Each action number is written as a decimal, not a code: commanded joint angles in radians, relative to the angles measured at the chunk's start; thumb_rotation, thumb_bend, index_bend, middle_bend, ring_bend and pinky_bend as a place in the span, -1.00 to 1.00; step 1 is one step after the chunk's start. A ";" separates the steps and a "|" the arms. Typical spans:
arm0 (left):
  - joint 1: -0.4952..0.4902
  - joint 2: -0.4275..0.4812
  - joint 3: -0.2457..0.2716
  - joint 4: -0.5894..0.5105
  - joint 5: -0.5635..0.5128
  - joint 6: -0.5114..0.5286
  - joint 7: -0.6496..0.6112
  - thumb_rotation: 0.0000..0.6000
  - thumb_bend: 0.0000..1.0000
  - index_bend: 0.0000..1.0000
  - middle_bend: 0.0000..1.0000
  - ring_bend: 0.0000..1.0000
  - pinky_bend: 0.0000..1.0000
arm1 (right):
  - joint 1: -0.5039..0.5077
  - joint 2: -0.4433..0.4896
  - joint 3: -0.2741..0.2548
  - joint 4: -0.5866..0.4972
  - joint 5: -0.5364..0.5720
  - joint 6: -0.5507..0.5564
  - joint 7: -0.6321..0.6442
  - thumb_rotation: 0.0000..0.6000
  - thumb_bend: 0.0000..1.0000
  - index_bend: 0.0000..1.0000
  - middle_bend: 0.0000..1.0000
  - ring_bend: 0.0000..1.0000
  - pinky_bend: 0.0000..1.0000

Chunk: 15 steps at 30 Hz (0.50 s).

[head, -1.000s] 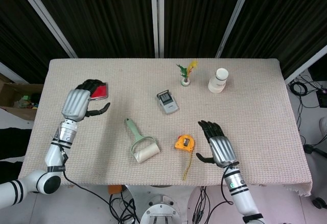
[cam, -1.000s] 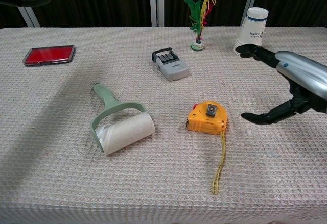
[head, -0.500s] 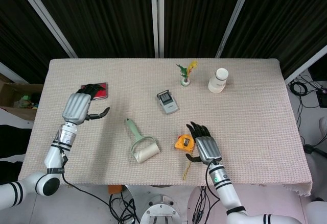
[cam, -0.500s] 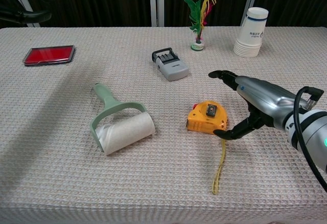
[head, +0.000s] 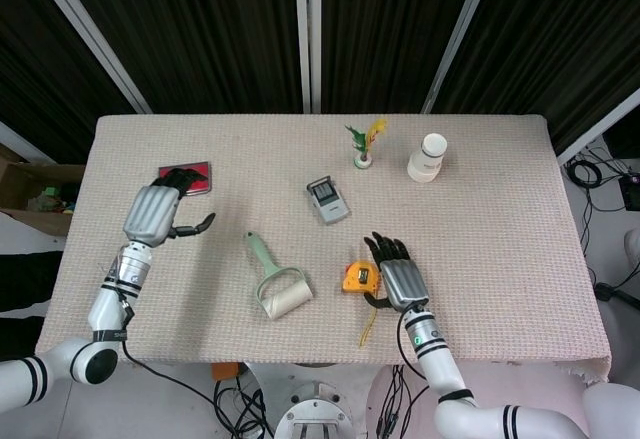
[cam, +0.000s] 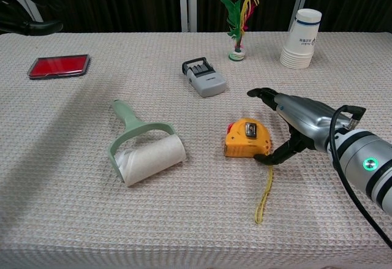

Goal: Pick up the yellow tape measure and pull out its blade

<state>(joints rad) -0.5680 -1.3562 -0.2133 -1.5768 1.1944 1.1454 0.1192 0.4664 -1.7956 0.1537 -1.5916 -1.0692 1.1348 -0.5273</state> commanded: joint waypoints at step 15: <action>0.004 0.002 -0.003 0.006 -0.005 -0.005 -0.011 -0.07 -0.47 -0.52 -0.59 -0.70 -0.40 | 0.097 0.109 0.060 -0.158 0.225 -0.096 -0.105 1.00 -0.65 -1.00 -0.75 -0.98 -1.00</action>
<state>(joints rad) -0.5641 -1.3547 -0.2167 -1.5704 1.1898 1.1409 0.1080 0.5426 -1.7107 0.2056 -1.7199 -0.8729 1.0528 -0.6060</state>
